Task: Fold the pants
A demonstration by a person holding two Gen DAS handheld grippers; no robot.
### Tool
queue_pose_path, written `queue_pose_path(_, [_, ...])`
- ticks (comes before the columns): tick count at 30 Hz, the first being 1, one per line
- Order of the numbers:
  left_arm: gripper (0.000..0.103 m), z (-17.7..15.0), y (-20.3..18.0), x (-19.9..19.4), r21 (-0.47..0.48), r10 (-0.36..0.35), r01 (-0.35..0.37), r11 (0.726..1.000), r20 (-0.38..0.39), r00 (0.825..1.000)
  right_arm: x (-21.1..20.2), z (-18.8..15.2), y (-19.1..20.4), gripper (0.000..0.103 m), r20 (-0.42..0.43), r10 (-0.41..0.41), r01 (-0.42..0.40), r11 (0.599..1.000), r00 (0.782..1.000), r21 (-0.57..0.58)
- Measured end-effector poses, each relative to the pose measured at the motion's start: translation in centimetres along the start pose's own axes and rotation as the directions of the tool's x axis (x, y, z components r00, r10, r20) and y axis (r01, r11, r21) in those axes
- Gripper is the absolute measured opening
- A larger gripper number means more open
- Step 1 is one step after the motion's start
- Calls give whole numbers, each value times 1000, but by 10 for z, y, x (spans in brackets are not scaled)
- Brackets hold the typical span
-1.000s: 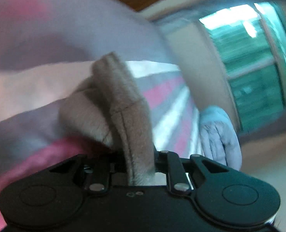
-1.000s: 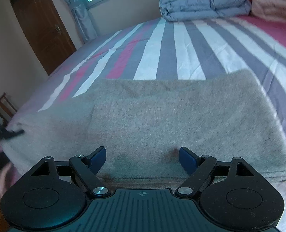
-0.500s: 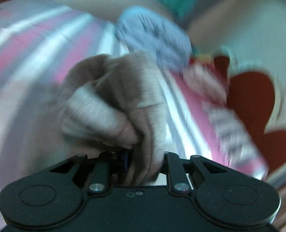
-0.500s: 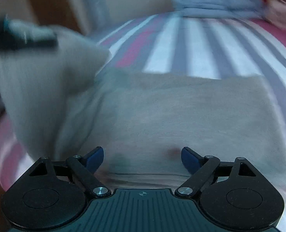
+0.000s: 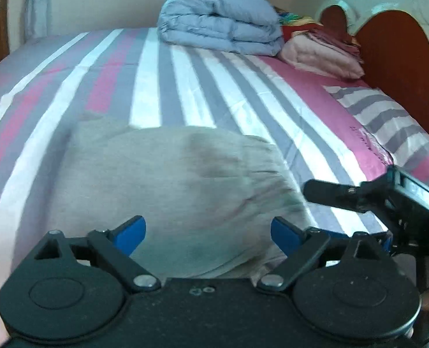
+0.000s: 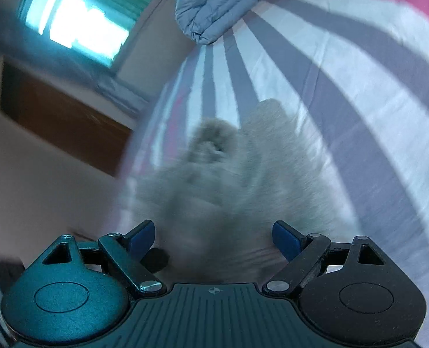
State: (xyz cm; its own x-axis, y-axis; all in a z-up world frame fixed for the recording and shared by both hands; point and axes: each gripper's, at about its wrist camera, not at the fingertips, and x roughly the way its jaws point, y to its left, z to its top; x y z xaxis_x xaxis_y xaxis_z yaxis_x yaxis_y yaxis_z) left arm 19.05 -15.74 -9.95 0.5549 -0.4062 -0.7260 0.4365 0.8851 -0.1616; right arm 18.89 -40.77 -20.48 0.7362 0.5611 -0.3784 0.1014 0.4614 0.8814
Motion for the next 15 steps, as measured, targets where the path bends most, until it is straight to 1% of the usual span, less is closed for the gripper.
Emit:
queue_pose_path(1, [87, 0, 9, -2, -31, 9, -9, 999, 4, 1000, 1, 0, -1, 94, -1, 12, -12, 1000, 1000, 25])
queue_pose_path(2, [87, 1, 13, 0, -53, 25, -25, 998, 4, 1000, 5, 0, 0, 98, -14, -2, 2, 1000, 1000, 30])
queue_pose_path(4, [87, 2, 34, 1, -124, 86, -85, 989, 1, 996, 13, 1, 4, 98, -44, -55, 54, 999, 998, -6])
queue_pose_path(6, [87, -2, 58, 2, -196, 113, -112, 974, -5, 994, 17, -4, 10, 98, -26, -111, 110, 993, 993, -37])
queue_pose_path(7, [86, -5, 67, -1, -226, 125, -124, 966, -11, 992, 18, -6, 14, 98, -1, -123, 123, 991, 992, -48])
queue_pose_path(8, [86, -7, 76, 2, -256, 131, -133, 957, -23, 991, 20, -8, 20, 90, 22, -138, 139, 988, 990, -65])
queue_pose_path(9, [86, -10, 84, 5, -289, 136, -140, 947, -36, 990, 25, -9, 25, 80, 26, -160, 162, 983, 987, -86])
queue_pose_path(10, [86, -12, 91, 6, -311, 140, -147, 939, -46, 989, 31, -10, 29, 67, 14, -184, 185, 979, 983, -91])
queue_pose_path(12, [86, -18, 99, 10, -342, 154, -165, 925, -59, 986, 42, -13, 31, 65, -23, -175, 174, 983, 984, -60])
queue_pose_path(13, [86, -20, 101, 14, -350, 154, -167, 922, -65, 986, 46, -17, 32, 60, -33, -181, 179, 982, 983, -68])
queue_pose_path(14, [86, -22, 103, 15, -358, 153, -168, 918, -72, 986, 51, -19, 36, 55, -29, -202, 198, 975, 979, -104])
queue_pose_path(15, [86, -23, 103, 18, -367, 149, -166, 915, -76, 986, 54, -21, 44, 51, -8, -223, 219, 962, 975, -165])
